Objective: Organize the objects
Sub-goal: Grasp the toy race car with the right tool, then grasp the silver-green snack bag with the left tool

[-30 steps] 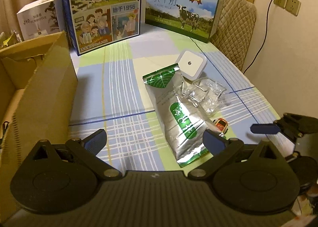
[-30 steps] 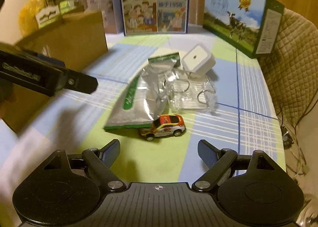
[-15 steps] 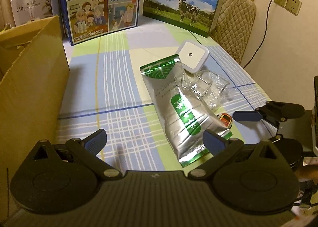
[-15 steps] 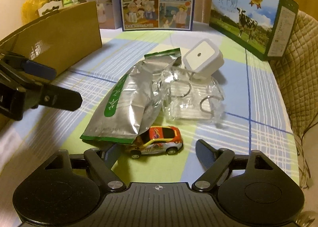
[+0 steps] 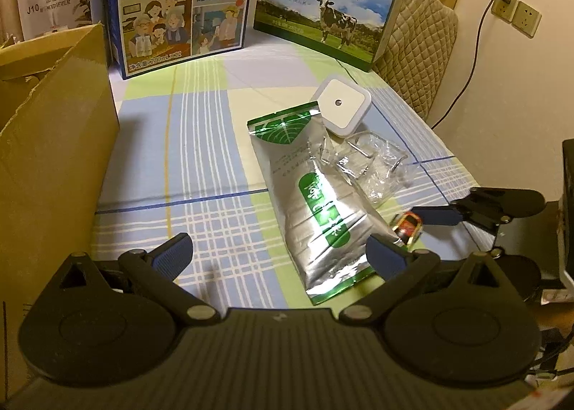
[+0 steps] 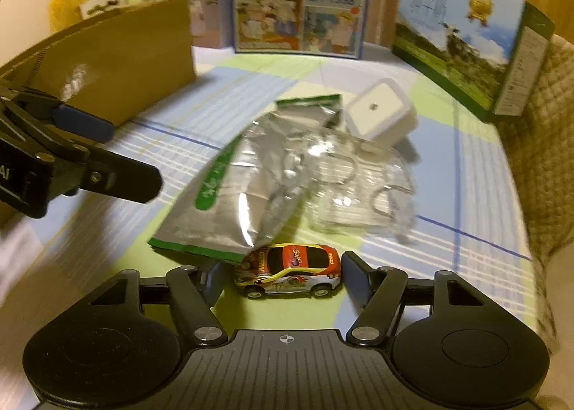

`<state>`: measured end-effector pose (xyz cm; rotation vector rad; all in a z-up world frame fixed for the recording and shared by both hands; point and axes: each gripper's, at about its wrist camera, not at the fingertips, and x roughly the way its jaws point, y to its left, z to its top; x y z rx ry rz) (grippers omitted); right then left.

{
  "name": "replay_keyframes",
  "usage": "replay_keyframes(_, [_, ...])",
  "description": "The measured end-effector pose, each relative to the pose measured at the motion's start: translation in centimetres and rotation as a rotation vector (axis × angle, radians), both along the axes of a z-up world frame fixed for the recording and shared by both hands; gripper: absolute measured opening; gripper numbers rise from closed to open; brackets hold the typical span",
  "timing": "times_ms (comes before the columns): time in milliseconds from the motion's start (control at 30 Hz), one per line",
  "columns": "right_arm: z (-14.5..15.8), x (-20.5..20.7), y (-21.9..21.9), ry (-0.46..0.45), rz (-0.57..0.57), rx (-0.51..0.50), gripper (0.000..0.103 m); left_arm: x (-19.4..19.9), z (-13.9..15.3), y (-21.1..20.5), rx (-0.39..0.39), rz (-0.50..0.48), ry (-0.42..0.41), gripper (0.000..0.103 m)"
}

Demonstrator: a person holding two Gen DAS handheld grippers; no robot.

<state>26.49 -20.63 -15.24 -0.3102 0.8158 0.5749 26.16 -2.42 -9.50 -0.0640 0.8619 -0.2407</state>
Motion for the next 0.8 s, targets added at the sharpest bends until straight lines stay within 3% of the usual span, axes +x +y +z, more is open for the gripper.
replay_keyframes(233, [1.3,0.9,-3.4,-0.002,-0.211,0.002,0.064,1.0,0.0,-1.0,-0.033,-0.013,0.01,0.1])
replay_keyframes(367, [2.0,1.3,-4.5,0.004,-0.26,0.032,0.064,2.4,-0.2,-2.3,-0.04,-0.023,0.019,0.097])
replay_keyframes(500, [2.5,1.2,-4.6,0.001,-0.26,0.045,0.064,4.8,-1.2,-3.9,0.003,-0.004,0.06,0.078])
replay_keyframes(633, [2.4,1.3,-4.6,0.011,-0.262,0.057,0.064,6.7,-2.3,-4.2,-0.052,0.015,0.116,0.072])
replay_keyframes(800, [2.1,1.3,-4.4,0.028,-0.25,0.062,0.064,6.3,-2.2,-4.7,0.0,0.006,0.108,0.054])
